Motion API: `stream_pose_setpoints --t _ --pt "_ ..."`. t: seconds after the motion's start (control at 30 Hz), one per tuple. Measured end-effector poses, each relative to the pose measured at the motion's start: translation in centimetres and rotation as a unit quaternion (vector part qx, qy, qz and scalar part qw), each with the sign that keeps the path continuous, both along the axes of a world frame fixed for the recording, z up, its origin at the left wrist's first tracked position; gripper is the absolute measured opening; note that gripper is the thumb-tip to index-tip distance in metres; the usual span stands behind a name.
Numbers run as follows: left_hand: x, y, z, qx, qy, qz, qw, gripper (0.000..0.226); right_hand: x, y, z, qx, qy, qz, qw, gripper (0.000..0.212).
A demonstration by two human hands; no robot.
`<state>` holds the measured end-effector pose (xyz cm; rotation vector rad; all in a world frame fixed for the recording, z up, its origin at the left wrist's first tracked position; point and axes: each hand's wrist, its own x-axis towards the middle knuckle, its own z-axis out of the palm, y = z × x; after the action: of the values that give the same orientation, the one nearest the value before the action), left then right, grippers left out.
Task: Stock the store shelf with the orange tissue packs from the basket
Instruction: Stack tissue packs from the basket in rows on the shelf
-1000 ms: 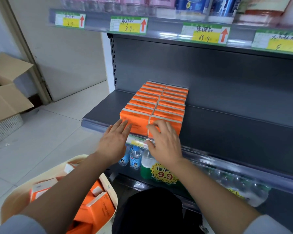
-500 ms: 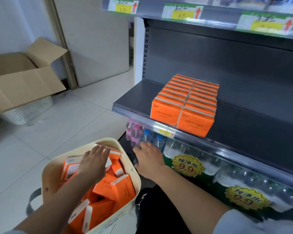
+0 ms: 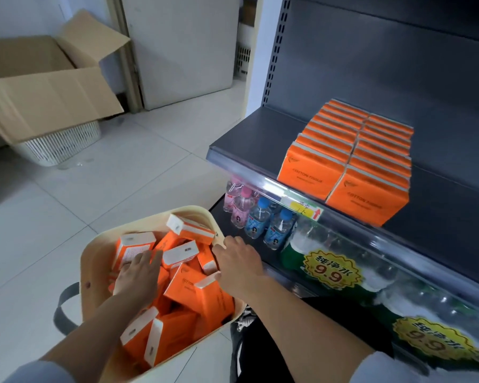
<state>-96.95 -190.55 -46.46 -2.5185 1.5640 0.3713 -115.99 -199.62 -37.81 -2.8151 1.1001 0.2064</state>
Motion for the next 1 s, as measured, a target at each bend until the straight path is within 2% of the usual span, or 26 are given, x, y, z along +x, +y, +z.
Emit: stream_pose_setpoints --t 0.2,0.4,0.53,0.63,0.7,0.73,0.83,0.87,0.9,1.0 --pt "-0.8 -2.6 -2.2 -0.027 0.067 0.044 0.996 0.082 0.8 -0.5 -1.3 0.041 0.003 -0.015 0.999 0.043" --pt "-0.9 -3.8 -4.0 -0.035 0.075 0.081 0.993 0.06 1.4 -1.0 -2.1 0.068 -0.009 -0.025 0.997 0.045" --pt "-0.9 -4.0 -4.2 -0.09 0.081 0.068 0.99 0.033 2.0 -1.1 -2.5 0.083 -0.026 -0.036 0.996 0.04" --pt "-1.1 -3.5 -3.4 -0.173 0.078 0.043 0.981 0.032 2.2 -1.7 -2.9 0.145 -0.053 -0.083 0.984 0.035" --pt "-1.4 -2.8 -3.0 -0.24 0.093 -0.002 0.966 0.033 2.3 -2.4 -3.1 0.239 -0.089 -0.181 0.95 0.038" --pt "-1.8 -2.4 -2.9 -0.271 0.102 -0.035 0.957 0.033 2.4 -2.7 -3.1 0.306 -0.116 -0.247 0.912 0.045" --pt "-3.2 -1.2 -2.1 -0.33 0.109 -0.131 0.928 0.028 2.4 -3.2 -3.2 0.505 -0.205 -0.412 0.73 0.059" --pt "-3.7 -1.0 -1.9 -0.342 0.105 -0.153 0.921 0.026 2.3 -3.3 -3.3 0.534 -0.226 -0.428 0.694 0.056" --pt "-4.1 -0.8 -1.7 -0.352 0.104 -0.166 0.915 0.025 2.2 -3.4 -3.5 0.541 -0.246 -0.431 0.679 0.05" --pt "-4.5 -0.6 -1.6 -0.36 0.1 -0.202 0.905 0.023 2.0 -3.4 -3.9 0.505 -0.301 -0.434 0.683 0.024"
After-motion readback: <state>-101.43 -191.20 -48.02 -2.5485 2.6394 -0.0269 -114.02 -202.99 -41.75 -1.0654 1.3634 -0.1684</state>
